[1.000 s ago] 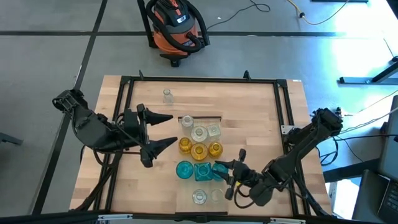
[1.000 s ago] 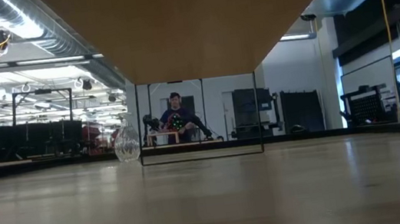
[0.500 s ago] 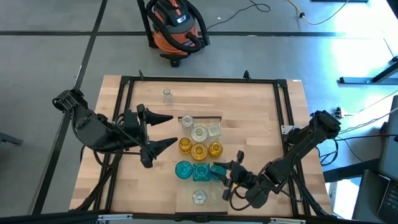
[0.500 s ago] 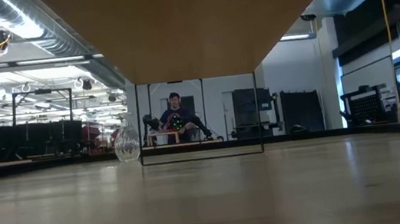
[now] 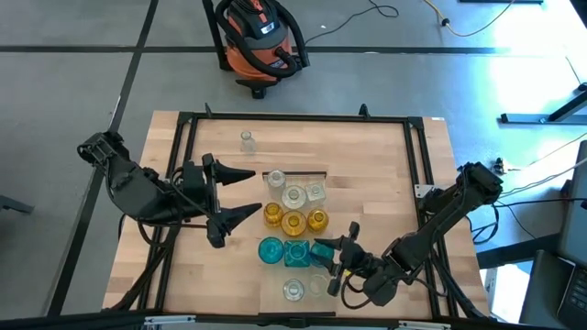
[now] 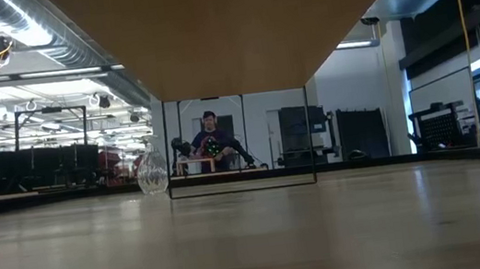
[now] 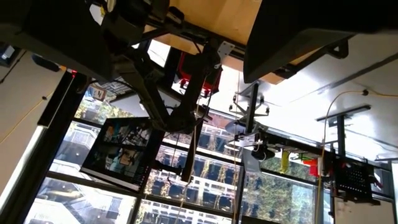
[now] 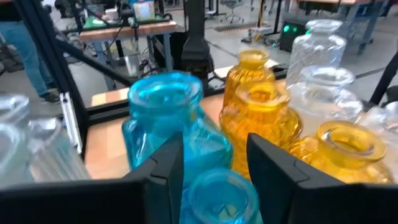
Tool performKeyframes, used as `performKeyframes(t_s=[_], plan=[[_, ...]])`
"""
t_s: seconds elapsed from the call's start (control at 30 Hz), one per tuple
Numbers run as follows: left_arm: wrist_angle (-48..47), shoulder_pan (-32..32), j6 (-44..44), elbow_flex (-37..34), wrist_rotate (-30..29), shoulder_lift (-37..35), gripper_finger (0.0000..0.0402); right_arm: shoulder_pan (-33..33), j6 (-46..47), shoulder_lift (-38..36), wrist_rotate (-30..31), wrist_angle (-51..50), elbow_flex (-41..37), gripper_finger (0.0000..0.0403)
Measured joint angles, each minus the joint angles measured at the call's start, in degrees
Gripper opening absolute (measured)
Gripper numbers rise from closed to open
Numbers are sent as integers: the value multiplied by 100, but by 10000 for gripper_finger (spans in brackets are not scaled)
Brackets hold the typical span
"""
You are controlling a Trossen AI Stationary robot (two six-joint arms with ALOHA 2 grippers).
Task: Sort vases onto shelf
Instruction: Put the blue vase on the shelf aligned with the other blue vases, then put the transparent vase on the shelf aligned with the other transparent vases
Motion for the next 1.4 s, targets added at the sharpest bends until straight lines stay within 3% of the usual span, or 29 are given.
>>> performKeyframes(t_s=[0.4, 0.67, 0.73, 0.8, 0.93, 1.03, 1.17, 1.4], plan=[[43, 0, -133, 0, -7, 16, 350, 15, -935, -551, 492, 593, 36, 135], [-55, 427, -241, 0, -55, 26, 350, 11, -2456, -1142, 755, 646, 1008, 135], [-801, 596, 3, 0, 84, -37, 348, 11, -3041, -1176, 918, 659, 1362, 136], [-2189, 811, -62, 1, 184, -172, 345, 11, -3606, -1178, 1026, 654, 1738, 136], [-5256, 1674, -1552, -106, 233, -395, 331, 11, -4359, -1185, 1009, 648, 2324, 136], [-5977, 2217, -2035, -708, -62, -729, 316, 11, -4775, -1187, 1079, 634, 2500, 136], [-4713, 2983, -1418, -1989, 305, -1675, 299, -65, -5019, -1178, 1403, 676, 2517, 136], [-1784, 5192, -812, -4529, 2682, -2924, 281, -360, -4960, -1174, 1461, 537, 2495, 136]])
